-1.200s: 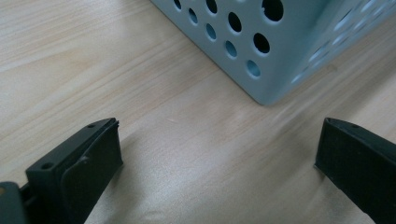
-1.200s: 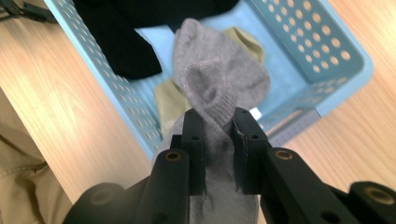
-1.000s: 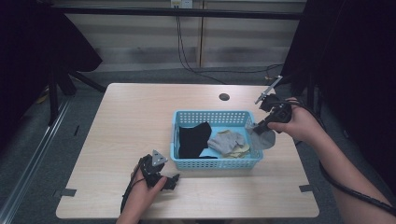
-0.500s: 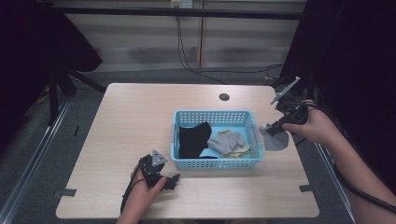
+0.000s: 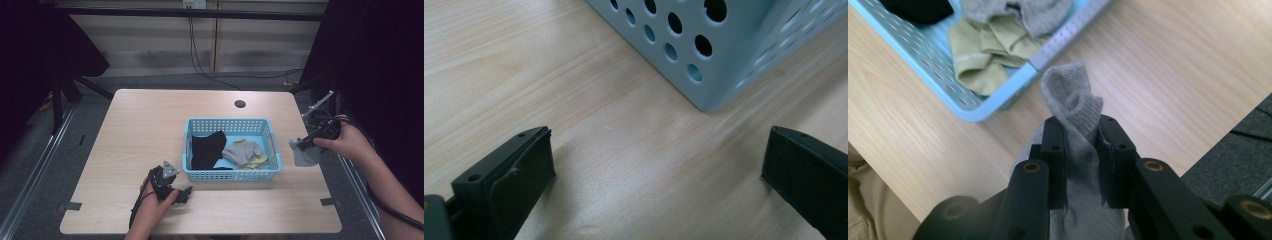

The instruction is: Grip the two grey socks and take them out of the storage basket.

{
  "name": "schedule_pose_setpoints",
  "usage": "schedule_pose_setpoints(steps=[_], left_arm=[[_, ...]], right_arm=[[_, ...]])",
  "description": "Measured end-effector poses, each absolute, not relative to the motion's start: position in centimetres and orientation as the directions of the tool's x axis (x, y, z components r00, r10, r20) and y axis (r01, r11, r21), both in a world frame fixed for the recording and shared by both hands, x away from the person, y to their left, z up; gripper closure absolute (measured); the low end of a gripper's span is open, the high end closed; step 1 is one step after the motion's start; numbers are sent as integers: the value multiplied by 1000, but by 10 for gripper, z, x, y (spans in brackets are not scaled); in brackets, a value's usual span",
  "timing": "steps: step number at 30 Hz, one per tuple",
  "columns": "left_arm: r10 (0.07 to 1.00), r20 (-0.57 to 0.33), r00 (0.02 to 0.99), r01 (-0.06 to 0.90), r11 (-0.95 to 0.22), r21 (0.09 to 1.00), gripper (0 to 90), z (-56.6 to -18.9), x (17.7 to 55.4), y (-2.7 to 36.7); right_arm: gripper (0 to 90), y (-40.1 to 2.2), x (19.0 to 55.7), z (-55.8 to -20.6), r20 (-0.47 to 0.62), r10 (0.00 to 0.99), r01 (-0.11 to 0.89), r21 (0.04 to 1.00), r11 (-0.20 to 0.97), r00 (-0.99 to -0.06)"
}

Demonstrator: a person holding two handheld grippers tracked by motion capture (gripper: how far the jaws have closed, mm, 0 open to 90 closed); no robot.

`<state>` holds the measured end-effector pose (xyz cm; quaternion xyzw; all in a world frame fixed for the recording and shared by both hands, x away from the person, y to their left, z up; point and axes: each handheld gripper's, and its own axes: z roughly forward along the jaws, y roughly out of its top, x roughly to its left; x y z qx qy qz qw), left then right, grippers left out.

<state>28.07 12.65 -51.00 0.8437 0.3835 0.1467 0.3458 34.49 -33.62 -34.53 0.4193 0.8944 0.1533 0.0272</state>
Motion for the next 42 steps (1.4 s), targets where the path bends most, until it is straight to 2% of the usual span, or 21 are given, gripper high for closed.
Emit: schedule_pose_setpoints(steps=[8,17,35,38,42], left_arm=[[748,-18,664,546,-468,695,0,-510,280,127],[748,-18,664,546,-468,695,0,-510,280,127],[748,-17,663,545,-466,697,0,-510,280,126],[748,-18,663,545,-466,697,0,-510,280,126],[748,-18,664,546,-468,695,0,-510,280,127]], right_arm=[[761,-343,343,-381,94,778,767,275,580,-621],[759,-331,350,-410,110,773,771,246,587,-624],[734,-320,354,-419,117,763,762,249,597,-636],[705,-319,355,-420,109,757,755,250,606,-644],[593,-318,355,-418,97,759,751,271,602,-644]])
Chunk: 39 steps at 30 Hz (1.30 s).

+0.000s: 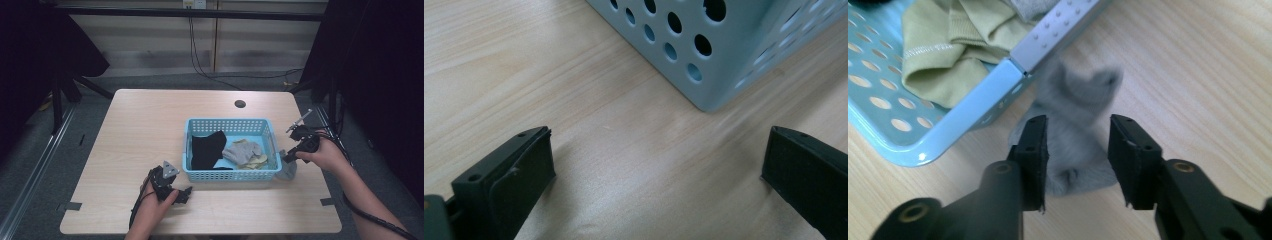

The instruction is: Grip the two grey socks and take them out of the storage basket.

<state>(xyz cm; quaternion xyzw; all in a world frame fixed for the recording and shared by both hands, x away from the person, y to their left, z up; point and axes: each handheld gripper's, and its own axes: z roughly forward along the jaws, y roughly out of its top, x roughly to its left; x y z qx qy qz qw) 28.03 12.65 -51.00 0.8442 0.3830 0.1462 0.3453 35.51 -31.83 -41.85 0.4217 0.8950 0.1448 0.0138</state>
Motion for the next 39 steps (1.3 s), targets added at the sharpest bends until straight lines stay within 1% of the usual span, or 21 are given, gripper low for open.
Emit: schedule_pose_setpoints(steps=[3,10,14,18,21,25,28,29,33,39], left_arm=[[748,-18,663,545,-466,697,0,-510,280,126],[748,-17,664,546,-468,695,0,-510,280,127],[748,-18,664,546,-468,695,0,-510,280,126],[748,-18,663,545,-466,697,0,-510,280,126],[746,-15,666,545,-472,693,0,-510,280,127],[746,-15,666,545,-472,693,0,-510,280,127],[750,-20,661,545,-463,699,0,-510,280,126],[750,-19,661,545,-463,699,0,-510,280,126],[749,-20,662,547,-465,697,0,-510,280,126],[751,-23,659,548,-460,699,0,-510,280,126]], right_arm=[[560,-319,355,-415,91,755,745,270,609,-650],[519,-319,352,-404,84,754,743,272,611,-651],[451,-319,350,-395,84,763,747,296,595,-641],[416,-319,350,-386,96,766,750,311,584,-636],[353,-315,351,-377,103,774,757,319,570,-625],[323,-311,352,-372,87,770,748,330,576,-632],[305,-305,353,-368,96,769,748,338,571,-631],[286,-300,354,-367,89,762,739,340,582,-641],[262,-289,357,-365,89,756,733,341,588,-648],[256,-274,361,-365,82,743,717,348,603,-665]])
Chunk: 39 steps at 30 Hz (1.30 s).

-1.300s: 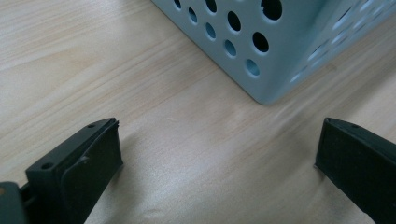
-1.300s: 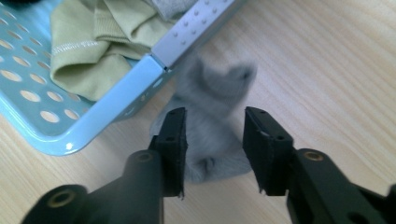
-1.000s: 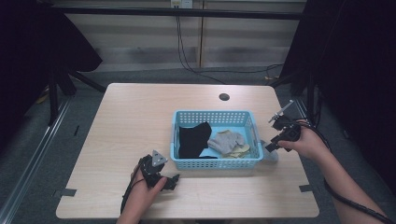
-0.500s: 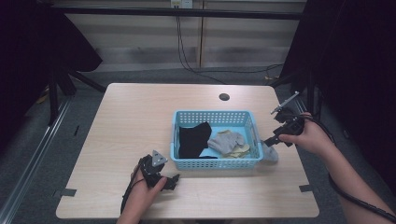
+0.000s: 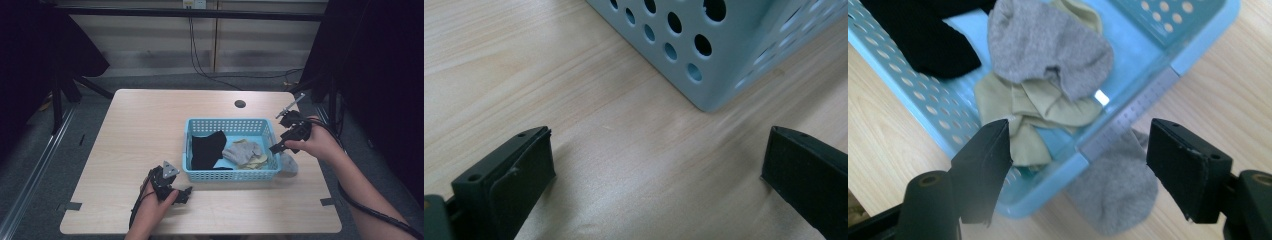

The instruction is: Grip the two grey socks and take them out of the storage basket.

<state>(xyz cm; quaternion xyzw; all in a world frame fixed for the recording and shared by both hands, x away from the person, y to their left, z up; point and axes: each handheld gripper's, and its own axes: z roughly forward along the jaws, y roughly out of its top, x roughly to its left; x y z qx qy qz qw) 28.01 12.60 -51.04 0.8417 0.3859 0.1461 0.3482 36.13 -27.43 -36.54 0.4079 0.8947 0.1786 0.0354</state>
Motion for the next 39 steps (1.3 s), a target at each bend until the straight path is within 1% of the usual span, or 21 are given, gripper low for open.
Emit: schedule_pose_setpoints(steps=[9,16,25,29,34,39], left_arm=[[749,-20,662,546,-464,697,0,-510,280,126],[749,-20,662,547,-465,696,0,-510,280,126],[749,-20,662,547,-465,696,0,-510,280,126],[749,-19,662,547,-465,697,0,-510,280,126],[749,-20,662,547,-465,696,0,-510,280,126],[750,-23,661,549,-462,696,0,-510,280,126]], right_arm=[[249,-247,371,-371,84,726,700,361,616,-682],[250,-231,380,-384,93,724,699,367,613,-684],[269,-216,386,-404,116,717,703,351,618,-688],[284,-208,389,-411,125,716,703,363,611,-687],[309,-202,391,-421,115,721,706,359,611,-683],[308,-197,392,-427,119,727,713,351,607,-677]])
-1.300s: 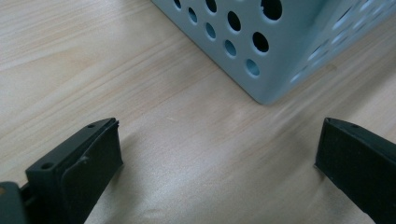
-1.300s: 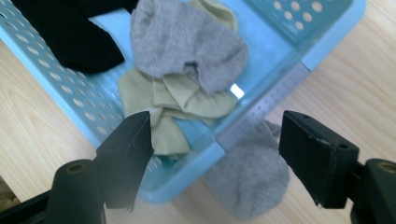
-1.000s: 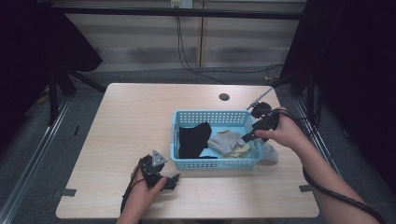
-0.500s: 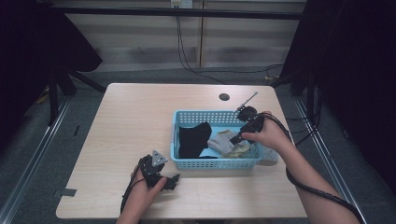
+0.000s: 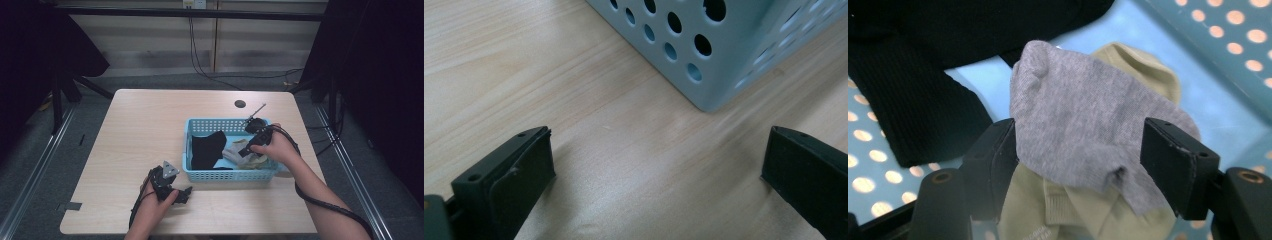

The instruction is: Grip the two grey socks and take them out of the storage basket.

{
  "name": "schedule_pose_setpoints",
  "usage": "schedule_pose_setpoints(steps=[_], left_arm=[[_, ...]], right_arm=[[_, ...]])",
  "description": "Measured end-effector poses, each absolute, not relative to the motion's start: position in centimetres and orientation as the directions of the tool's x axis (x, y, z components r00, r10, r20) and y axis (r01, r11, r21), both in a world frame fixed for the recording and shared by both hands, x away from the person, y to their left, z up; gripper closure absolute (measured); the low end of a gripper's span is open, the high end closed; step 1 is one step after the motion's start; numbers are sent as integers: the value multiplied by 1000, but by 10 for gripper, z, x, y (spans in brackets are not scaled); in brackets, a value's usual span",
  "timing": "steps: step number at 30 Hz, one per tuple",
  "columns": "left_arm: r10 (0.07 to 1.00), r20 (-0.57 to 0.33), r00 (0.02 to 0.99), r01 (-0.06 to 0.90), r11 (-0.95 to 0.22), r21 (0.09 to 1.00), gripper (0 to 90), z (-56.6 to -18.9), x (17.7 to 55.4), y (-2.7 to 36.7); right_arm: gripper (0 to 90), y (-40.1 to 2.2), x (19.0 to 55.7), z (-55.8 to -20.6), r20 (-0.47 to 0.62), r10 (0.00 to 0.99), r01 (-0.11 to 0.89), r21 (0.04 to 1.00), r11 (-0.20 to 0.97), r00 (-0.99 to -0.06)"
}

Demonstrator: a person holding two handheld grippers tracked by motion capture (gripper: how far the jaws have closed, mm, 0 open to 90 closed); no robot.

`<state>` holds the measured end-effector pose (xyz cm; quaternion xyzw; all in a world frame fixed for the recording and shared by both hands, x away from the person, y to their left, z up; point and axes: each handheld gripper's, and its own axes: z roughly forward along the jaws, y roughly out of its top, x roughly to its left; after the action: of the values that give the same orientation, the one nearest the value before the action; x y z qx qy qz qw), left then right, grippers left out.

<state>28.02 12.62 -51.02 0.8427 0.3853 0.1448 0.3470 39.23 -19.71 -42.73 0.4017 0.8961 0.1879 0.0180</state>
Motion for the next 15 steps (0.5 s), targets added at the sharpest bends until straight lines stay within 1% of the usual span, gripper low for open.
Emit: schedule_pose_setpoints(steps=[15], left_arm=[[750,-23,661,547,-461,698,0,-510,280,126]], right_arm=[[310,-177,399,-441,115,730,716,345,607,-674]])
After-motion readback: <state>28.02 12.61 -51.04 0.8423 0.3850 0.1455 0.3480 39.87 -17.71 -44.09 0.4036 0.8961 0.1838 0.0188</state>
